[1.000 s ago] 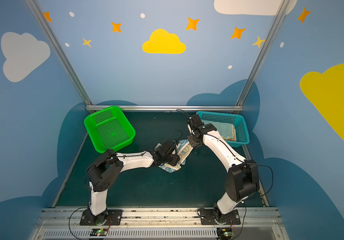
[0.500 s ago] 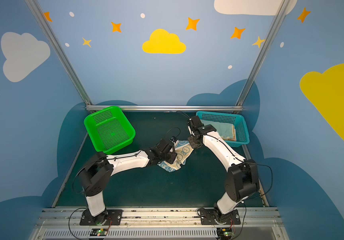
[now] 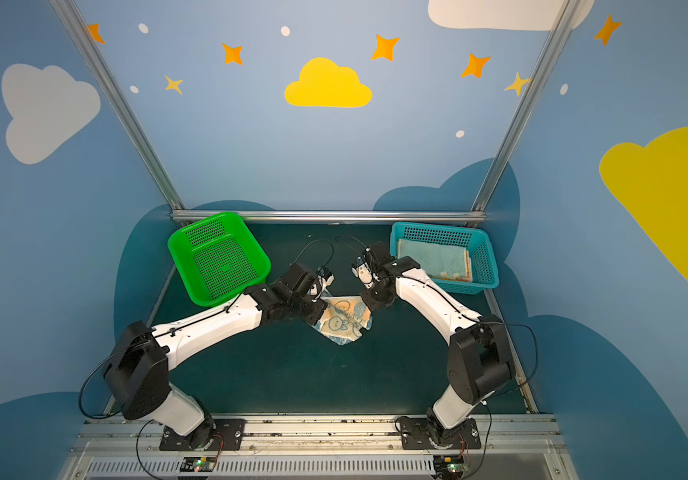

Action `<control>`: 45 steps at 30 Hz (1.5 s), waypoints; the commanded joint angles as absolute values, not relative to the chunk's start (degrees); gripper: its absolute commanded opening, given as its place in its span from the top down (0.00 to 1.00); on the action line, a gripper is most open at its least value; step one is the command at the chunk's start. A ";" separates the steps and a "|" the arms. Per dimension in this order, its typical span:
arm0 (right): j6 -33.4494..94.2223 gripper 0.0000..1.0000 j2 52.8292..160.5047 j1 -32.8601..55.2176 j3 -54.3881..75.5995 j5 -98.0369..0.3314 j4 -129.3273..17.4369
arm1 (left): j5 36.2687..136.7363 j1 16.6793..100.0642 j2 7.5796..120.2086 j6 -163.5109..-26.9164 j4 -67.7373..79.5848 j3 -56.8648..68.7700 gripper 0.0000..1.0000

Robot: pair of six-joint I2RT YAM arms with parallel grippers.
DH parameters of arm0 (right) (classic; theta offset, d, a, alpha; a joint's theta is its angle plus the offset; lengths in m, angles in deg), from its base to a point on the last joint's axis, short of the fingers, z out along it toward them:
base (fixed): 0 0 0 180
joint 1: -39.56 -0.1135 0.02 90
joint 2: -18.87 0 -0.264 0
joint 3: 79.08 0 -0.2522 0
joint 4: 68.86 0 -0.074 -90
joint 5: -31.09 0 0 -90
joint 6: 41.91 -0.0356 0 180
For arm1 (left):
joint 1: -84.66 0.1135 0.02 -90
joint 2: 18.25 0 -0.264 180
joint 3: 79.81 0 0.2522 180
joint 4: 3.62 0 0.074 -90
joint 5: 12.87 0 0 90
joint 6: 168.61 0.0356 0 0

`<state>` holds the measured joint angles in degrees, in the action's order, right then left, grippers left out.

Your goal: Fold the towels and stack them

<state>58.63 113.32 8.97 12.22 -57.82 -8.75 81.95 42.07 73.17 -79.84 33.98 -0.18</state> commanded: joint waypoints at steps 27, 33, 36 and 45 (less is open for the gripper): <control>54.27 0.81 124.91 8.27 16.26 -44.06 -31.39 | 86.18 46.62 78.15 -81.99 29.30 -6.19 0.94; 53.98 0.82 125.43 8.40 16.68 -44.14 -30.66 | 85.74 46.94 77.91 -82.15 29.23 -6.50 0.93; 52.95 0.80 125.72 9.00 16.70 -42.93 -30.03 | 85.83 47.13 77.93 -82.30 29.61 -6.74 0.93; 50.97 0.78 128.03 9.33 16.02 -38.19 -28.64 | 86.52 47.35 78.48 -83.69 28.62 -8.54 0.93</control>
